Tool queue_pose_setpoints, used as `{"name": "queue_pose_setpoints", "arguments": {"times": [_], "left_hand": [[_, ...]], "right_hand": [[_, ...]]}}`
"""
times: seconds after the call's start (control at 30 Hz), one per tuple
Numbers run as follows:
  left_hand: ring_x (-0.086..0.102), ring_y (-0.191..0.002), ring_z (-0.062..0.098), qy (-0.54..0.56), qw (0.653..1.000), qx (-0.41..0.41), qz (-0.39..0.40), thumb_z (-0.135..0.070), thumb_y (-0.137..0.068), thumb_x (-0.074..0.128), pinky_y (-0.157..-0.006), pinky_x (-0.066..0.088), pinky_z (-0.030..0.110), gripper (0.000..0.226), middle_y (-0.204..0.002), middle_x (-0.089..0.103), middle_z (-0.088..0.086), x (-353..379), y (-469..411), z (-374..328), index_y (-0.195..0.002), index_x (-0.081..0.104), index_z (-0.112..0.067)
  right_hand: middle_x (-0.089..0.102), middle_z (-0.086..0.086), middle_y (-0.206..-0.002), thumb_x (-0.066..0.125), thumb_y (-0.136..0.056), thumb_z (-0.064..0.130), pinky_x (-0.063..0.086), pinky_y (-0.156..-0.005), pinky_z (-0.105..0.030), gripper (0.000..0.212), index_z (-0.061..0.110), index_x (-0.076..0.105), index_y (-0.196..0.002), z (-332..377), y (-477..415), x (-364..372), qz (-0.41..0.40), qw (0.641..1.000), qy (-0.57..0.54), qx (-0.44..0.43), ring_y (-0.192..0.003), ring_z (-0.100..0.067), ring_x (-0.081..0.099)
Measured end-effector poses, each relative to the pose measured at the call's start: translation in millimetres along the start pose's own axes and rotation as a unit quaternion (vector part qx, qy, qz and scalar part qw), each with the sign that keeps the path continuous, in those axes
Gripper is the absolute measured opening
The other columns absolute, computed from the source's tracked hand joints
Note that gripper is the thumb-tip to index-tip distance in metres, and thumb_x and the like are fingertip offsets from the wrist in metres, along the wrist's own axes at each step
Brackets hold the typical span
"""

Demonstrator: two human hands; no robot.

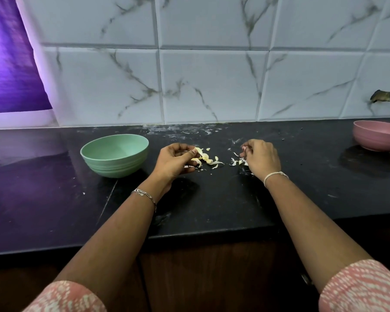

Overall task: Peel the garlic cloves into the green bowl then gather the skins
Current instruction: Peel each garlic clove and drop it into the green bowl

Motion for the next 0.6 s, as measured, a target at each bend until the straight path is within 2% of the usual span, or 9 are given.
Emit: {"name": "queue_pose_setpoints", "arguments": {"times": [0.07,0.17,0.23,0.33,0.43,0.5,0.6], "left_hand": [[0.065,-0.062,0.008,0.002,1.000,-0.003,-0.006,-0.010,-0.091,0.065,-0.056,0.055,0.021,0.009,-0.078,0.073,0.000,-1,0,0,-0.099,0.066,-0.007],[0.065,-0.060,0.008,0.002,1.000,-0.005,-0.010,-0.009,-0.091,0.064,-0.056,0.055,0.020,0.004,-0.074,0.072,-0.002,-1,0,0,-0.095,0.066,-0.009],[0.065,-0.059,0.007,0.002,1.000,-0.005,-0.011,-0.009,-0.091,0.064,-0.056,0.055,0.020,0.003,-0.072,0.071,-0.002,-1,1,0,-0.094,0.066,-0.009],[0.064,-0.059,0.007,0.000,1.000,-0.004,-0.013,-0.009,-0.092,0.064,-0.056,0.055,0.020,0.004,-0.072,0.070,-0.002,-1,1,-1,-0.095,0.065,-0.008],[0.063,-0.059,0.007,-0.005,1.000,-0.002,-0.014,-0.009,-0.092,0.064,-0.057,0.055,0.020,0.004,-0.073,0.070,-0.002,-1,1,-1,-0.095,0.065,-0.009],[0.063,-0.058,0.007,-0.006,1.000,-0.001,-0.014,-0.009,-0.092,0.064,-0.058,0.054,0.021,0.004,-0.072,0.070,-0.003,-2,1,0,-0.095,0.066,-0.009],[0.063,-0.057,0.006,-0.003,1.000,-0.001,-0.015,-0.009,-0.092,0.064,-0.058,0.054,0.021,0.002,-0.070,0.070,-0.003,-2,1,-1,-0.093,0.066,-0.009]], "right_hand": [[0.073,0.001,-0.086,0.064,-0.092,0.024,0.046,-0.075,-0.032,0.007,0.020,0.066,-0.098,2,0,-2,-0.013,1.000,0.010,-0.010,-0.091,-0.025,0.066],[0.061,0.002,-0.080,0.080,-0.076,0.036,0.038,-0.065,-0.030,0.035,0.019,0.052,-0.085,1,-1,-7,-0.032,0.999,0.043,-0.007,-0.079,-0.022,0.056],[0.057,0.002,-0.076,0.082,-0.074,0.037,0.035,-0.064,-0.029,0.035,0.019,0.052,-0.078,0,-1,-9,-0.043,0.997,0.059,-0.001,-0.076,-0.021,0.053],[0.064,0.001,-0.075,0.081,-0.077,0.027,0.042,-0.066,-0.028,0.024,0.022,0.058,-0.072,-2,-3,-6,-0.037,0.998,0.041,0.003,-0.081,-0.024,0.063],[0.072,-0.006,-0.087,0.072,-0.085,0.014,0.048,-0.074,-0.032,0.009,0.021,0.069,-0.080,0,-4,-2,-0.021,0.999,0.045,-0.016,-0.088,-0.028,0.066],[0.073,-0.006,-0.091,0.061,-0.091,0.010,0.051,-0.079,-0.035,0.015,0.019,0.073,-0.094,0,-4,2,-0.009,0.998,0.054,-0.031,-0.092,-0.030,0.066],[0.074,-0.004,-0.090,0.050,-0.098,0.019,0.052,-0.079,-0.038,0.020,0.017,0.069,-0.104,3,-3,4,0.000,0.997,0.063,-0.034,-0.094,-0.032,0.066]]}}
Point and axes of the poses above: each hand's wrist, its own y-axis away from the middle knuckle, its own x-axis out of the palm, z = x × y, the point moved 6 cm from there along -y, towards the middle knuckle
